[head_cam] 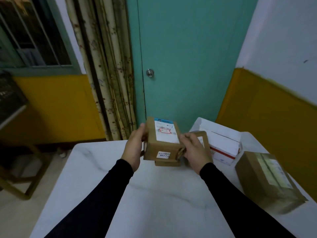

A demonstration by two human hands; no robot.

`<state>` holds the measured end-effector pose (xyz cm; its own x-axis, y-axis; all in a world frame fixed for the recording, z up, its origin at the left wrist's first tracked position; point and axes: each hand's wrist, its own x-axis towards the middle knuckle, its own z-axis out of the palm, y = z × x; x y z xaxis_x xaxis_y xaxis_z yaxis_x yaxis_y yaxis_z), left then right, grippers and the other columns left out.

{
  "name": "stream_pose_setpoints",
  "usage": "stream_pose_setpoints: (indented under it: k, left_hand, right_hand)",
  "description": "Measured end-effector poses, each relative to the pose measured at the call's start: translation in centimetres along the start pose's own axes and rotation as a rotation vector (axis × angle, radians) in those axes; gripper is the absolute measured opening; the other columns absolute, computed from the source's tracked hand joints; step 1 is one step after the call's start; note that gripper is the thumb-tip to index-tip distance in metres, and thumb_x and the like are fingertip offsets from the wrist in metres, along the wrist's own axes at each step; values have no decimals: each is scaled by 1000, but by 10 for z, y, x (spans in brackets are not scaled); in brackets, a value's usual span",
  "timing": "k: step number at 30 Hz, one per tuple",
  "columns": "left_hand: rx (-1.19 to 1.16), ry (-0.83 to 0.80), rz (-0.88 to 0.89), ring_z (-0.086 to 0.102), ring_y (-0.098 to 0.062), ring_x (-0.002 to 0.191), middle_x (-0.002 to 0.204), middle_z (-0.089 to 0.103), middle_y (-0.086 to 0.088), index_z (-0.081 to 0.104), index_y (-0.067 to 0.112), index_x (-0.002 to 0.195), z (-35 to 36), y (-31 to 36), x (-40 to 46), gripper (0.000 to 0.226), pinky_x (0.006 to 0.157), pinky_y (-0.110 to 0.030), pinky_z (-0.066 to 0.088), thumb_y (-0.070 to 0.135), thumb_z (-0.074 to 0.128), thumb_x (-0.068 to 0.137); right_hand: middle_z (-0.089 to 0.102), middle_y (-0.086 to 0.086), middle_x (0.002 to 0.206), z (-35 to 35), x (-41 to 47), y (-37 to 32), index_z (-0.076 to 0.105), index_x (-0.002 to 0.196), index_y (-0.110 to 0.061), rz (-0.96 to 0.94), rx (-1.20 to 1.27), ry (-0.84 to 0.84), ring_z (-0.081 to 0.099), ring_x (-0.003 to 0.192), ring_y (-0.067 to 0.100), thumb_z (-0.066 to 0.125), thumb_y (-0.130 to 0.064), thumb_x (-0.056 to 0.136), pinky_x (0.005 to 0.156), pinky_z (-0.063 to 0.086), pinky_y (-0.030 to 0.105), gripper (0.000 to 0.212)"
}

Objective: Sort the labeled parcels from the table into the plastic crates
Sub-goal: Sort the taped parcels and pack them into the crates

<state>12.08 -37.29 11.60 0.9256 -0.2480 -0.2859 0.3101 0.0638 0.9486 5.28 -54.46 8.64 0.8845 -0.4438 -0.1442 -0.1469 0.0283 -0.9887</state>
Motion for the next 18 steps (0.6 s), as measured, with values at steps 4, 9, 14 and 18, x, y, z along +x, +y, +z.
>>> stream_pose_setpoints:
  k: [4,9,14,18]
  left_hand:
    - [-34,24,46,67,-23,98,113,68,-15,48,12,103,-21,9,1,25,76,-41,51,25,64,90]
    - [-98,-48,72,67,-32,107,109,72,-14,46,14,94,-34,15,2,23,92,-51,48,10,66,86]
    - [-107,-94,136,73,-28,94,105,74,-9,43,14,87,-26,19,-2,25,82,-42,55,0,64,86]
    - [-124,-84,179,72,-28,95,106,73,-9,44,12,93,-18,20,-2,25,85,-42,56,-2,64,86]
  right_hand:
    - [69,3,103,21,-8,-11,54,93,-15,-132,6,-10,65,99,15,63,-7,94,85,55,30,11]
    - [70,12,110,24,-4,-21,57,102,-16,-110,116,-8,67,106,30,67,-12,90,95,54,50,17]
    - [71,6,112,21,-4,-30,59,113,-15,-138,142,17,69,103,21,67,-22,92,92,56,43,23]
    - [72,0,111,18,1,-31,63,107,-27,-160,162,14,68,107,21,68,-26,91,95,55,46,17]
